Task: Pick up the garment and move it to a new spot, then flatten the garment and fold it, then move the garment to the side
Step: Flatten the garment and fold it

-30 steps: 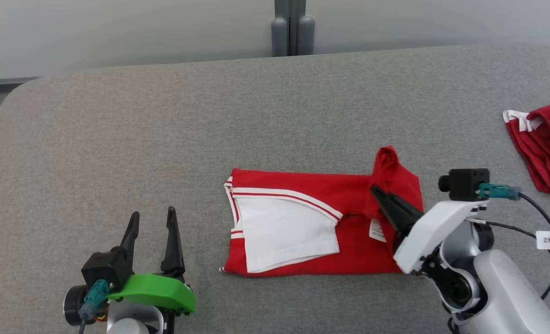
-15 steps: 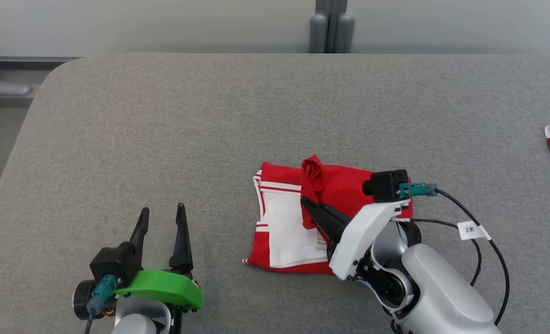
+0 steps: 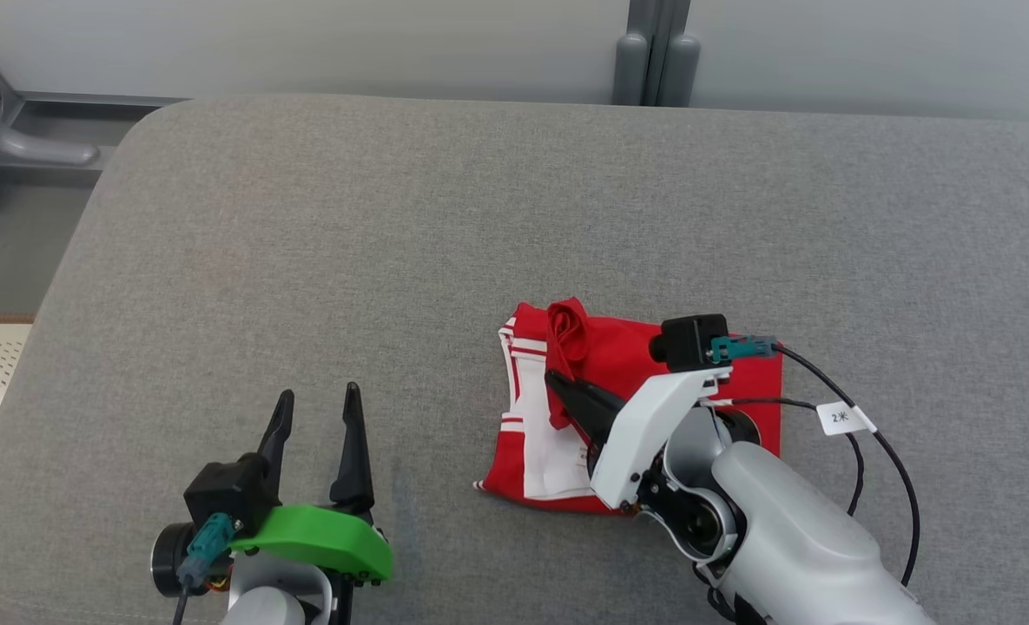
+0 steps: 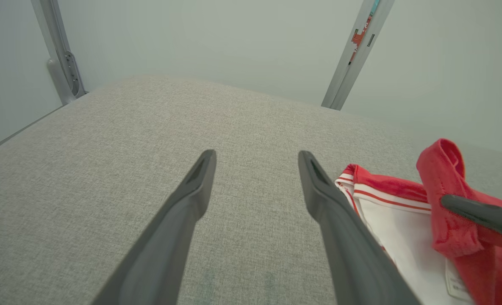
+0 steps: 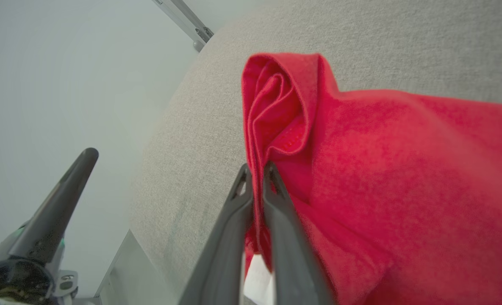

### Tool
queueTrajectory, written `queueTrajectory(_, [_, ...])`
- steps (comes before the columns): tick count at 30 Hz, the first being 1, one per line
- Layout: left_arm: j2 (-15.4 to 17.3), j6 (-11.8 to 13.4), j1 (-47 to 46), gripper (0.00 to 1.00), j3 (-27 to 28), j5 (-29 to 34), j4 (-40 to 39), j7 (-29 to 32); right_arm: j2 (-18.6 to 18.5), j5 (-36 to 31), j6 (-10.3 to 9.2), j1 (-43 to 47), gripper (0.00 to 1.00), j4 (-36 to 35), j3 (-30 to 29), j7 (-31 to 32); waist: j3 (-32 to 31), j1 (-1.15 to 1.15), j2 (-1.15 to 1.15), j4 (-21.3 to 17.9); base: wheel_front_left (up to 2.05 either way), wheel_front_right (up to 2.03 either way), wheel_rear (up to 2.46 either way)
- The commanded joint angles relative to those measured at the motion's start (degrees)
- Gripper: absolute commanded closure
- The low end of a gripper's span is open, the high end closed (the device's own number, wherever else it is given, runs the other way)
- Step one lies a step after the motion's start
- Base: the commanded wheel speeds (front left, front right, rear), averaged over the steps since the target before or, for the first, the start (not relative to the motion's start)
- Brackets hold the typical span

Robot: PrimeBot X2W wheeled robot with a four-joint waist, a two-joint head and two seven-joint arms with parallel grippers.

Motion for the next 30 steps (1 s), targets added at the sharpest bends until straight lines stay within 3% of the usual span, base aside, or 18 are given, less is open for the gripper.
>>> queueTrajectory(1, [-0.22, -0.40, -0.80, 0.00, -0.10, 0.43, 0.16, -0.15, 0.00, 1.22, 0.01, -0.89, 0.00, 0.58, 0.61, -1.15, -0.09, 0.00, 0.00, 0.08, 0.00, 0.00, 0.00])
queueTrajectory(6, [-0.31, -0.53, -0.30, 0.00, -0.21, 0.76, 0.54, -0.15, -0.05, 5.45, 0.00, -2.21, 0.00, 1.11, 3.63, -4.65, -0.48, 0.00, 0.00, -0.07, 0.00, 0.00, 0.00])
queueTrajectory(12, [-0.58, -1.01, -0.01, 0.00, -0.75, 1.05, 0.87, -0.15, -0.14, 5.51, 0.00, -3.89, 0.00, 2.36, 3.59, -10.41, -0.78, 0.00, 0.00, -1.13, 0.00, 0.00, 0.00])
queueTrajectory(23, [-0.99, -1.51, -1.15, 0.00, -1.80, 2.04, 1.07, -0.16, -5.08, -7.39, 0.00, -5.45, 0.00, 7.02, -1.24, -20.77, -1.28, 0.00, 0.00, -3.35, 0.00, 0.00, 0.00])
queueTrajectory(30, [-1.38, -2.28, -2.65, 0.00, -2.51, 2.87, 2.09, -0.15, -6.76, -18.87, 0.00, 0.26, 0.00, 3.95, -11.83, -22.54, -2.77, 0.00, 0.00, -5.50, 0.00, 0.00, 0.00])
